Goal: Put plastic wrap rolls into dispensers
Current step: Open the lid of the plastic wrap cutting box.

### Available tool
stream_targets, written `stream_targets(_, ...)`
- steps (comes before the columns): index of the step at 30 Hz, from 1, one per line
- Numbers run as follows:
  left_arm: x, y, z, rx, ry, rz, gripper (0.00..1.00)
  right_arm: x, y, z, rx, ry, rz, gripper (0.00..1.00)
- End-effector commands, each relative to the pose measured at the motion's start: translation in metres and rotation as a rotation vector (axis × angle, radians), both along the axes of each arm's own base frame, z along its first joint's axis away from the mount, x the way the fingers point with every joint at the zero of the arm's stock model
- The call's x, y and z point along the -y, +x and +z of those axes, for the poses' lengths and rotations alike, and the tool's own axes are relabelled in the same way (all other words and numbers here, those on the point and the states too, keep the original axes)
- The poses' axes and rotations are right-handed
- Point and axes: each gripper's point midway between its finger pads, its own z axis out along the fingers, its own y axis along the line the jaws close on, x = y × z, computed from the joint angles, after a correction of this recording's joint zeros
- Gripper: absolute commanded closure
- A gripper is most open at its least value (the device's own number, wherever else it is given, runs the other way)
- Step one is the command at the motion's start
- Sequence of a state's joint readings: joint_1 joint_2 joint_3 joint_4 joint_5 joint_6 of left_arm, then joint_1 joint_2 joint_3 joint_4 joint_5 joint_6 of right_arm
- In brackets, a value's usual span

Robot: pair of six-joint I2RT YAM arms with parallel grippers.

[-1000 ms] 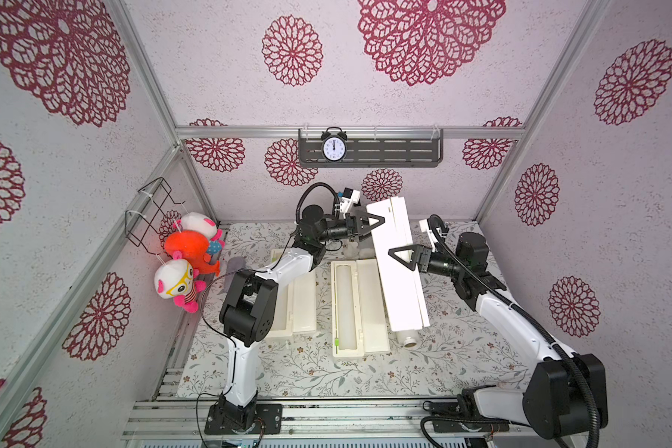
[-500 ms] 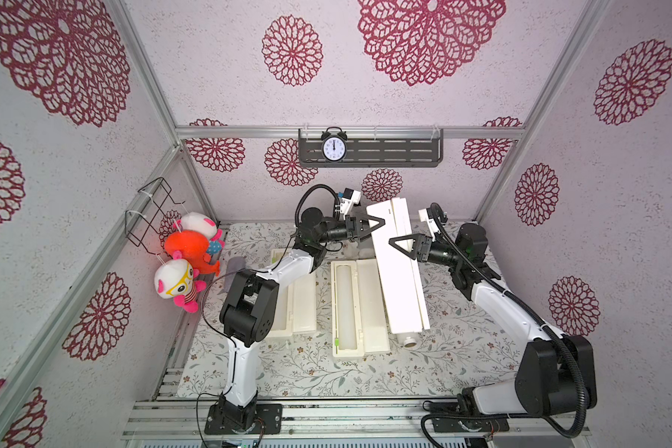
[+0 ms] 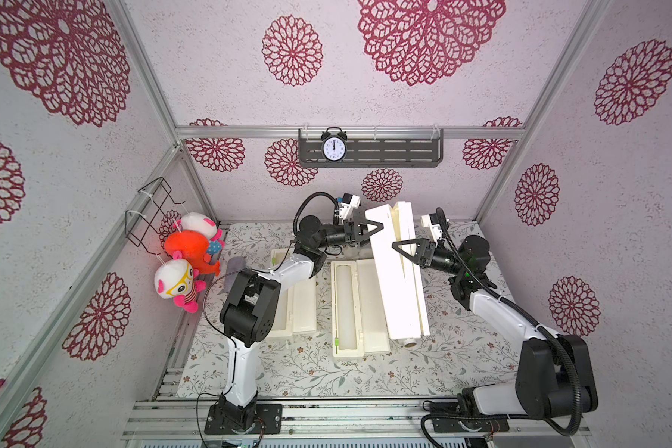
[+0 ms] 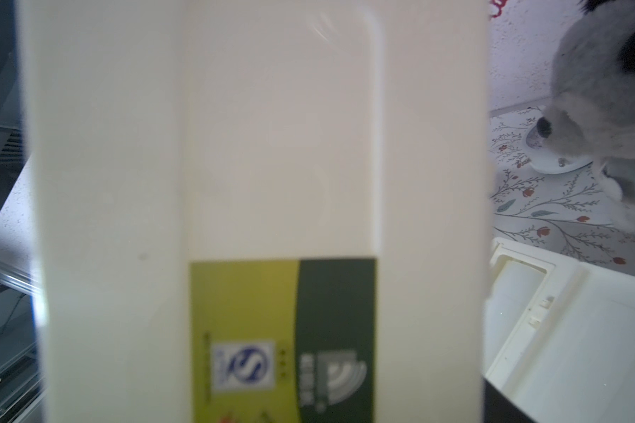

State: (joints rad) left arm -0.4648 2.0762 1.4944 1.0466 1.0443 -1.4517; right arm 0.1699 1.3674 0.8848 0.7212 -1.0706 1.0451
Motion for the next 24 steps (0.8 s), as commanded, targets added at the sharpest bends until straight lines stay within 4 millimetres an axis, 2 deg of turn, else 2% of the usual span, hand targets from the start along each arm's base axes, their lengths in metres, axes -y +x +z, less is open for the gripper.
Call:
stream_targets(1, -0.009, 0.013, -0.025, -0.063, 0.029, 0.002, 0.38, 0.016, -0.027, 0.091, 0.405, 0.058, -0.082, 0.20)
stream_targets(4, -0.005, 0.015, -0.029, -0.078, 0.048, 0.002, 0.39, 0.014, -0.019, 0.090, 0.372, 0.065, -0.087, 0.24)
stream_targets(7, 0.001, 0.011, -0.031, -0.059, 0.080, 0.006, 0.40, 0.016, -0.002, 0.078, 0.311, 0.022, -0.165, 0.26)
stream_targets(10, 0.003, -0.004, -0.019, 0.014, 0.067, -0.026, 0.39, 0.014, 0.008, 0.066, 0.232, 0.021, -0.156, 0.25)
stream_targets(13, 0.000, -0.022, 0.004, 0.104, -0.001, -0.070, 0.39, 0.012, 0.016, 0.057, 0.186, 0.022, -0.139, 0.25)
stream_targets(15, -0.004, -0.032, 0.018, 0.137, -0.053, -0.103, 0.40, 0.008, 0.014, 0.056, 0.177, 0.051, -0.100, 0.25)
stream_targets(21, -0.006, -0.036, 0.024, 0.159, -0.075, -0.128, 0.42, 0.004, 0.004, 0.062, 0.153, 0.140, -0.004, 0.25)
stream_targets(24, -0.005, -0.034, 0.026, 0.152, -0.073, -0.133, 0.42, 0.005, 0.019, 0.040, 0.111, 0.041, -0.088, 0.27)
